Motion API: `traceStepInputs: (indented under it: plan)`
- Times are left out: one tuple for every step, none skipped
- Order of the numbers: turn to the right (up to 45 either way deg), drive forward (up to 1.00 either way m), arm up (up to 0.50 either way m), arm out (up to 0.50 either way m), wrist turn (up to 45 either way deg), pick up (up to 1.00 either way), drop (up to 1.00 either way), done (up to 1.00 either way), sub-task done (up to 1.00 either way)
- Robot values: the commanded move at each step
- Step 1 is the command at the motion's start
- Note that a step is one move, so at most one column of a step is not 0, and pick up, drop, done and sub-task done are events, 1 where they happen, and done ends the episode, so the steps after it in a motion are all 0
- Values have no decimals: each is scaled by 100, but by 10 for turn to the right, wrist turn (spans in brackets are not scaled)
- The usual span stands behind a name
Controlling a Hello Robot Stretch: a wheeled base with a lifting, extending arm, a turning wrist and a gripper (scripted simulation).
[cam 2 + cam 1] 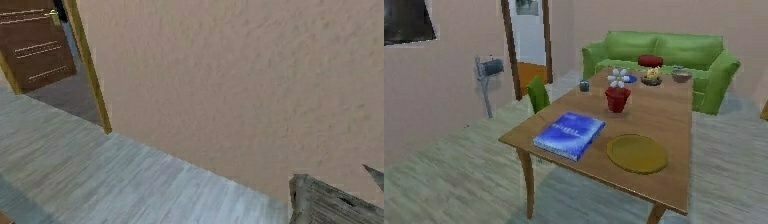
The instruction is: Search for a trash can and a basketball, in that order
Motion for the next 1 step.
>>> traceStepInputs:
  plan:
    - [0, 30, 0, 0, 0, 0, 0, 0, 0]
